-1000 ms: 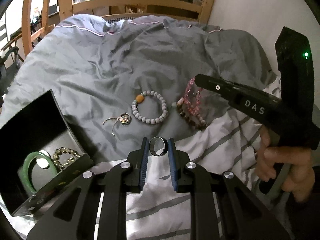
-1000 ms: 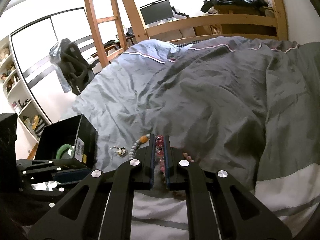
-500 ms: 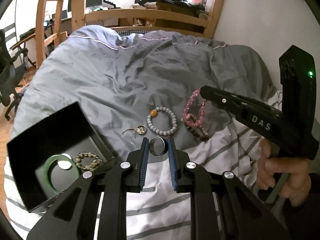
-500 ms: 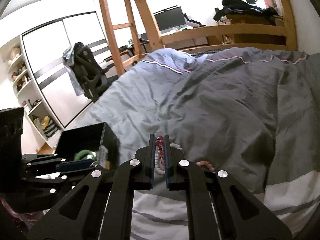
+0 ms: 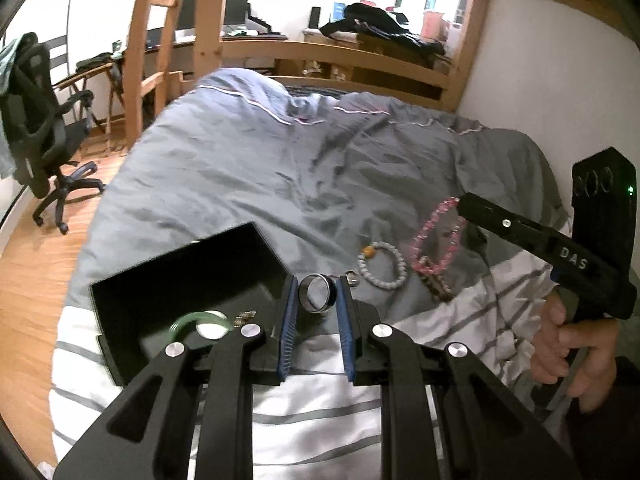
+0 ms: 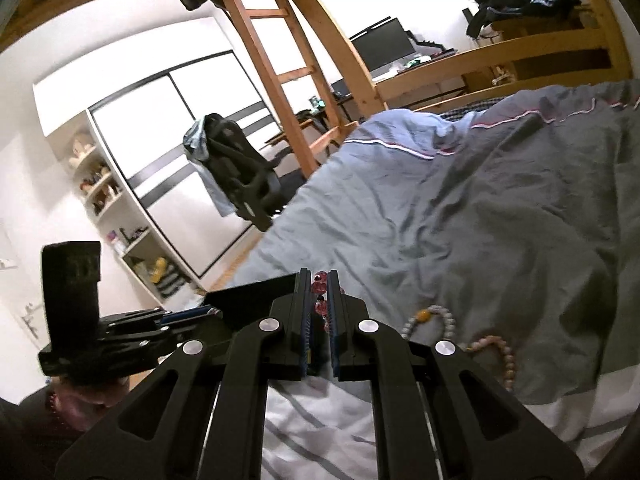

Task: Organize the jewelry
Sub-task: 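Carry the ring over the black box with the left tool while the right tool carries the pink bracelet, then open the left tool to drop the ring into the box while the right tool releases the pink bracelet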

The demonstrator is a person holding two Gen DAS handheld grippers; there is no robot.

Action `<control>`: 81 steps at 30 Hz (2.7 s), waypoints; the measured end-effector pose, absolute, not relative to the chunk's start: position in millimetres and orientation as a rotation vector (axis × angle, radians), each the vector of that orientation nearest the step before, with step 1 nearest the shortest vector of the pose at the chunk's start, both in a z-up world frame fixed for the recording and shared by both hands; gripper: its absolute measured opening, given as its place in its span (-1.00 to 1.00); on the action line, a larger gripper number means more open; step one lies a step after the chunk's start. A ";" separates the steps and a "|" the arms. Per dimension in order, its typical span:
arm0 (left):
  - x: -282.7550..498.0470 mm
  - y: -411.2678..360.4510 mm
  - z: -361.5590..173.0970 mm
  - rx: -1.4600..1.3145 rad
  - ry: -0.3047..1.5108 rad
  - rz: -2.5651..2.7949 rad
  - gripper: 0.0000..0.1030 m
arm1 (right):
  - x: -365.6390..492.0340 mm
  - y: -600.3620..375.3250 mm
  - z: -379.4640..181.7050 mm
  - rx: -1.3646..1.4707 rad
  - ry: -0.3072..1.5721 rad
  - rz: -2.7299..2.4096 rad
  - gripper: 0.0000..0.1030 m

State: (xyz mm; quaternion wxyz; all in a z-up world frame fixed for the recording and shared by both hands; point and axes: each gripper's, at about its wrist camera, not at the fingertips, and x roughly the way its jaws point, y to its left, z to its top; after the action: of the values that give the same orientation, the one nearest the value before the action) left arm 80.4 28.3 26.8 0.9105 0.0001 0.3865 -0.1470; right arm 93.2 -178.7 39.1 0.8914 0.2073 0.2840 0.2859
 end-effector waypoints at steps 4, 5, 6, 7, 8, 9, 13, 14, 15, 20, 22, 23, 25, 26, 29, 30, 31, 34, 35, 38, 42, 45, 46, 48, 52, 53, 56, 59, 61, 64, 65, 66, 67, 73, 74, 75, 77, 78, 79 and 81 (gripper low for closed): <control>83.1 51.6 30.7 -0.017 0.797 -0.262 -0.64 | 97.0 -161.5 42.5 0.396 0.587 0.608 -0.83; 83.4 56.2 30.6 -0.021 0.799 -0.255 -0.64 | 98.4 -155.3 43.5 0.384 0.583 0.613 -0.83; 83.8 59.2 30.8 -0.023 0.798 -0.250 -0.64 | 99.7 -151.4 44.2 0.379 0.582 0.621 -0.83; 83.9 63.6 31.2 -0.026 0.794 -0.240 -0.64 | 100.5 -147.2 45.1 0.373 0.581 0.628 -0.83; 84.2 65.9 31.2 -0.029 0.794 -0.237 -0.64 | 101.2 -141.8 46.2 0.365 0.579 0.634 -0.83; 84.3 69.0 31.4 -0.029 0.793 -0.237 -0.64 | 102.5 -137.4 47.2 0.362 0.576 0.642 -0.83; 84.7 81.4 29.5 -0.035 0.796 -0.208 -0.63 | 106.4 -118.7 52.7 0.353 0.563 0.676 -0.83; 84.9 85.0 28.5 -0.039 0.800 -0.202 -0.63 | 105.9 -113.6 54.1 0.350 0.559 0.685 -0.83; 85.6 88.4 27.5 -0.041 0.803 -0.197 -0.63 | 105.7 -109.6 54.5 0.348 0.558 0.692 -0.83; 89.4 102.5 24.4 -0.050 0.811 -0.167 -0.63 | 107.7 -90.0 54.2 0.335 0.566 0.724 -0.83; 89.2 106.8 22.6 -0.052 0.814 -0.162 -0.63 | 108.9 -83.5 53.7 0.335 0.567 0.735 -0.83; 89.2 108.6 22.1 -0.053 0.817 -0.160 -0.63 | 109.4 -79.4 53.9 0.332 0.568 0.742 -0.83; 89.4 110.5 19.6 -0.056 0.823 -0.159 -0.63 | 109.1 -72.6 54.9 0.328 0.565 0.758 -0.83; 89.7 111.0 18.4 -0.056 0.827 -0.156 -0.63 | 108.5 -69.6 55.6 0.327 0.563 0.767 -0.83; 91.0 113.5 15.6 -0.061 0.837 -0.149 -0.63 | 109.0 -59.9 54.8 0.316 0.565 0.786 -0.83; 91.6 114.4 14.9 -0.065 0.839 -0.150 -0.63 | 109.3 -57.9 54.2 0.315 0.567 0.789 -0.83; 92.3 115.5 14.1 -0.068 0.842 -0.151 -0.63 | 109.9 -56.2 53.3 0.316 0.570 0.791 -0.83; 93.5 117.2 10.6 -0.070 0.852 -0.142 -0.63 | 111.5 -51.1 52.1 0.317 0.571 0.803 -0.83; 94.1 117.8 9.3 -0.072 0.856 -0.140 -0.63 | 111.6 -49.9 52.3 0.318 0.570 0.806 -0.83; 94.9 117.5 6.0 -0.072 0.869 -0.133 -0.63 | 113.1 -45.4 53.0 0.318 0.566 0.815 -0.83; 97.0 116.1 1.1 -0.071 0.891 -0.131 -0.63 | 116.2 -39.5 52.0 0.319 0.566 0.823 -0.83; 97.7 114.8 -1.2 -0.074 0.899 -0.132 -0.63 | 116.8 -35.7 50.1 0.317 0.570 0.830 -0.83; 97.4 114.5 -1.6 -0.074 0.900 -0.129 -0.63 | 117.6 -34.7 49.4 0.316 0.572 0.832 -0.83; 97.6 114.4 -2.0 -0.076 0.903 -0.126 -0.63 | 118.0 -32.1 48.1 0.312 0.577 0.834 -0.83; 98.5 117.4 -4.2 -0.089 0.917 -0.110 -0.63 | 119.1 -30.1 45.9 0.311 0.585 0.836 -0.83; 98.6 117.0 -4.5 -0.091 0.918 -0.109 -0.63 | 119.7 -29.6 44.9 0.309 0.588 0.834 -0.83; 98.4 116.2 -5.5 -0.087 0.924 -0.102 -0.63 | 122.0 -25.5 39.0 0.303 0.618 0.833 -0.83; 99.2 118.9 -7.8 -0.096 0.934 -0.083 -0.63 | 124.1 -21.2 30.2 0.297 0.653 0.829 -0.83; 101.0 122.2 -10.1 -0.106 0.948 -0.058 -0.63 | 124.4 -18.8 25.9 0.289 0.672 0.827 -0.83; 102.2 127.9 -13.2 -0.129 0.962 -0.029 -0.63 | 125.9 -16.6 19.4 0.283 0.699 0.824 -0.82; 101.5 128.3 -12.8 -0.133 0.959 -0.023 -0.63 | 126.3 -16.5 17.4 0.281 0.709 0.821 -0.82; 101.1 129.0 -11.9 -0.133 0.953 -0.013 -0.60 | 126.5 -16.7 15.8 0.282 0.718 0.821 -0.82; 100.3 129.0 -11.1 -0.134 0.948 -0.009 -0.46 | 126.3 -16.7 15.1 0.281 0.723 0.823 -0.81; 95.2 128.4 -1.6 -0.127 0.883 0.012 -0.09 | 124.3 -20.9 14.5 0.284 0.724 0.788 0.49; 95.0 128.8 0.4 -0.132 0.875 0.016 0.05 | 122.6 -23.4 15.1 0.285 0.722 0.773 0.55; 94.3 129.0 2.1 -0.132 0.864 0.023 0.29 | 121.2 -25.2 15.9 0.284 0.723 0.764 0.69; 89.9 127.3 8.1 -0.116 0.820 0.032 0.39 | 117.0 -33.0 19.3 0.277 0.718 0.721 0.80; 87.7 125.4 11.4 -0.112 0.801 0.032 0.57 | 114.7 -37.5 22.0 0.271 0.714 0.694 0.82; 86.9 124.5 13.3 -0.112 0.790 0.033 0.75 | 112.3 -42.5 25.0 0.266 0.713 0.668 0.87; 82.9 118.4 18.3 -0.106 0.757 0.018 0.78 | 107.1 -52.8 29.0 0.259 0.707 0.631 0.91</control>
State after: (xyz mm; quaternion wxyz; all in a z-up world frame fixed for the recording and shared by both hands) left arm 82.9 118.4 18.3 0.9278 -0.0515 0.3694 0.0088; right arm 107.1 -52.8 29.0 0.8819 0.1243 0.3394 0.3027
